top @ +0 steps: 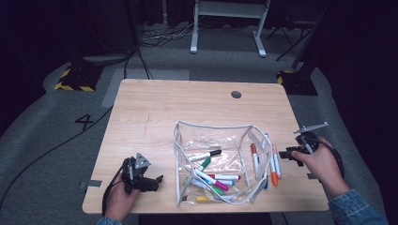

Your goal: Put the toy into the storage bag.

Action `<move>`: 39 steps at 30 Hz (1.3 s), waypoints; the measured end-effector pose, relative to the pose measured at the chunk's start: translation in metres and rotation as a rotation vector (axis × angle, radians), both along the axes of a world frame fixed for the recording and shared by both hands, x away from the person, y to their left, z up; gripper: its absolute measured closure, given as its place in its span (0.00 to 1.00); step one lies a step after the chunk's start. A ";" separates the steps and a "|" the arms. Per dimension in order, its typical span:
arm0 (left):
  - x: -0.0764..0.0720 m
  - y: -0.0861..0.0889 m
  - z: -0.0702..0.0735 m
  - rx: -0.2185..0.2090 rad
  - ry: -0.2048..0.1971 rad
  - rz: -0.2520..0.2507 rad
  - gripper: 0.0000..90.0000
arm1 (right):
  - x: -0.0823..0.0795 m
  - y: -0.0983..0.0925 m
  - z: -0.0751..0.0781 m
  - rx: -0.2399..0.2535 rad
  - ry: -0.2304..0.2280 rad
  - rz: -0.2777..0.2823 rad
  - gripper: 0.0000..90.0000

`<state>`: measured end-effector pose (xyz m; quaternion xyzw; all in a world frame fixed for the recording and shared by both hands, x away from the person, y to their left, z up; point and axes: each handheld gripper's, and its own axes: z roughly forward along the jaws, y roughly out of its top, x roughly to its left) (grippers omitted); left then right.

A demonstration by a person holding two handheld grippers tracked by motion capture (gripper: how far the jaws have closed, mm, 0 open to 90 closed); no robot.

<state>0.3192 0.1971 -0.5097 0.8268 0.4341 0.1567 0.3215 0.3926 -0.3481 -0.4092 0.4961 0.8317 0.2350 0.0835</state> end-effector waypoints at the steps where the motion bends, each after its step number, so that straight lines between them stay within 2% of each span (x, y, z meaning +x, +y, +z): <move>1: 0.000 0.000 0.000 -0.001 0.000 0.001 0.00 | 0.000 -0.001 -0.006 -0.009 0.007 -0.002 0.62; 10: 0.000 0.000 0.000 -0.001 -0.001 0.000 0.00 | 0.007 -0.003 -0.050 -0.020 0.072 -0.036 0.62; 11: 0.000 0.000 0.000 0.000 0.000 0.000 0.00 | 0.008 -0.003 -0.052 -0.019 0.076 -0.046 0.63; 13: 0.000 0.000 0.000 -0.001 -0.001 0.000 0.00 | 0.011 -0.004 -0.058 -0.052 0.078 -0.045 0.68; 16: 0.000 0.000 0.000 -0.001 -0.001 0.000 0.00 | 0.014 -0.007 -0.059 -0.081 0.080 -0.081 0.85; 18: 0.000 0.000 0.000 0.000 0.000 0.000 0.00 | 0.015 -0.009 -0.058 -0.097 0.085 -0.118 0.86; 21: 0.000 0.000 0.000 -0.001 -0.001 0.001 0.00 | 0.016 -0.011 -0.057 -0.103 0.084 -0.136 0.86; 24: 0.000 0.000 0.000 -0.001 -0.001 0.000 0.00 | 0.015 -0.012 -0.050 -0.069 0.068 -0.130 0.86; 27: 0.000 0.000 0.000 -0.002 -0.001 0.000 0.00 | 0.012 -0.011 -0.037 -0.064 0.052 -0.114 0.86; 39: 0.000 0.000 0.000 -0.001 -0.001 0.000 0.00 | -0.006 0.004 0.037 -0.001 -0.038 -0.010 0.86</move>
